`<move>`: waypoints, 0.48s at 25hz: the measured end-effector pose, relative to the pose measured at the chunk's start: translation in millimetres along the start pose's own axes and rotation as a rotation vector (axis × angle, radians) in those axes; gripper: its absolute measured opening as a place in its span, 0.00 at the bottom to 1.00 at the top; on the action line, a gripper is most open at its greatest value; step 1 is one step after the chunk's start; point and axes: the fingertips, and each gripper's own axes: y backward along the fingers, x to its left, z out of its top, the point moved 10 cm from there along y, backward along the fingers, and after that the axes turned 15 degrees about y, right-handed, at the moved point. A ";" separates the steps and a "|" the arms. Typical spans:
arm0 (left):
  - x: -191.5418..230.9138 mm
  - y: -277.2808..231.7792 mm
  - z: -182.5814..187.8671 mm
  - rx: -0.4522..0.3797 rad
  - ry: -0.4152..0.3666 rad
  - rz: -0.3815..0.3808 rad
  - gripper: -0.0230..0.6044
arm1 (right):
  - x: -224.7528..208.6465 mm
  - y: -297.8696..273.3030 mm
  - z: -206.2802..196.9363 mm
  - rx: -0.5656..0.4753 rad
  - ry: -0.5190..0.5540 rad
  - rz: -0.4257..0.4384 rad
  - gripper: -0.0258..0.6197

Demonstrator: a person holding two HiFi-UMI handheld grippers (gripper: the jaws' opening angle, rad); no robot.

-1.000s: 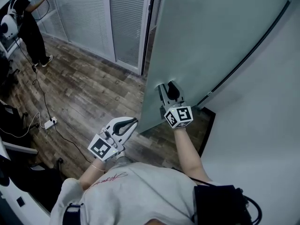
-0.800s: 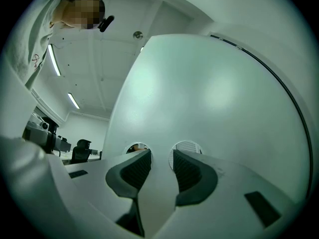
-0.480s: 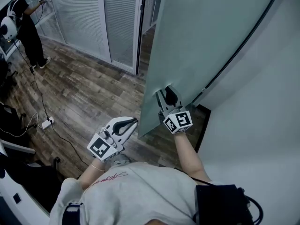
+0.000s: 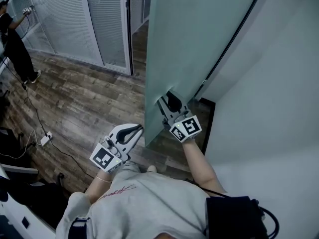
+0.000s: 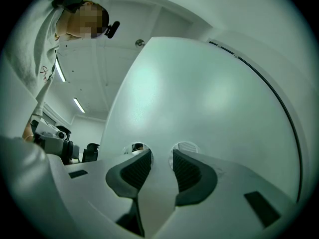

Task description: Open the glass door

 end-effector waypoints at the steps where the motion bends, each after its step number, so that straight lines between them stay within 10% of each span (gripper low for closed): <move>1: -0.4 -1.2 2.9 0.006 -0.002 -0.030 0.09 | -0.2 -0.3 3.7 -0.001 0.000 0.004 0.26; 12: 0.8 -6.9 26.1 0.136 0.049 -0.307 0.09 | 2.5 17.2 39.3 0.041 0.026 0.027 0.26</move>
